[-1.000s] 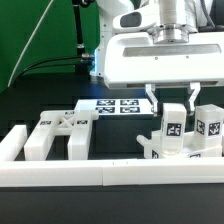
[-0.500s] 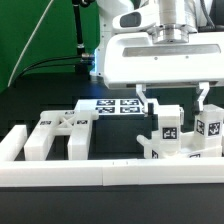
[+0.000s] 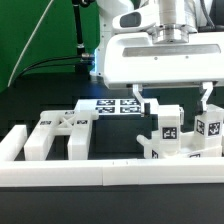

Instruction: Assemble chair

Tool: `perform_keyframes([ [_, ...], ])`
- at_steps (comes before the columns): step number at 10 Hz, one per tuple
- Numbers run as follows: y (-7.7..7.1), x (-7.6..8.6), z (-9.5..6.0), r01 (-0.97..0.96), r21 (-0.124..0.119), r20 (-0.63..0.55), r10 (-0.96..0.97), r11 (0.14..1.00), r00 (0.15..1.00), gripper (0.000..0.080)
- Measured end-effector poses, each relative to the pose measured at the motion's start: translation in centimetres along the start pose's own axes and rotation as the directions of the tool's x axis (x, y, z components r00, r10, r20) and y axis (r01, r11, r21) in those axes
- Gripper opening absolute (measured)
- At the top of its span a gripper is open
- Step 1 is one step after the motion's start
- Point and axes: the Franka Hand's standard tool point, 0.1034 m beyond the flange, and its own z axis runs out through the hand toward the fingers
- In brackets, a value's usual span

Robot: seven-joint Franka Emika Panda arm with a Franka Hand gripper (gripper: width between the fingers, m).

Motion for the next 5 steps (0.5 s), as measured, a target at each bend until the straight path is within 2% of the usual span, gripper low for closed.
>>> perform_keyframes([
  [2,0.3,-0.1,-0.1,-0.011,0.007,0.046,0.01,1.0,0.999,0.0649],
  [3,0.5,0.4,-0.5,-0.036,0.03,0.14,0.032,0.999,0.99,0.0649],
  [4,0.5,1.2,-0.6,-0.044,0.033,0.134,0.039,0.998,0.99,0.0649],
  [5,0.2,1.0,-0.3,-0.056,0.036,0.154,0.049,0.998,0.987,0.0649],
])
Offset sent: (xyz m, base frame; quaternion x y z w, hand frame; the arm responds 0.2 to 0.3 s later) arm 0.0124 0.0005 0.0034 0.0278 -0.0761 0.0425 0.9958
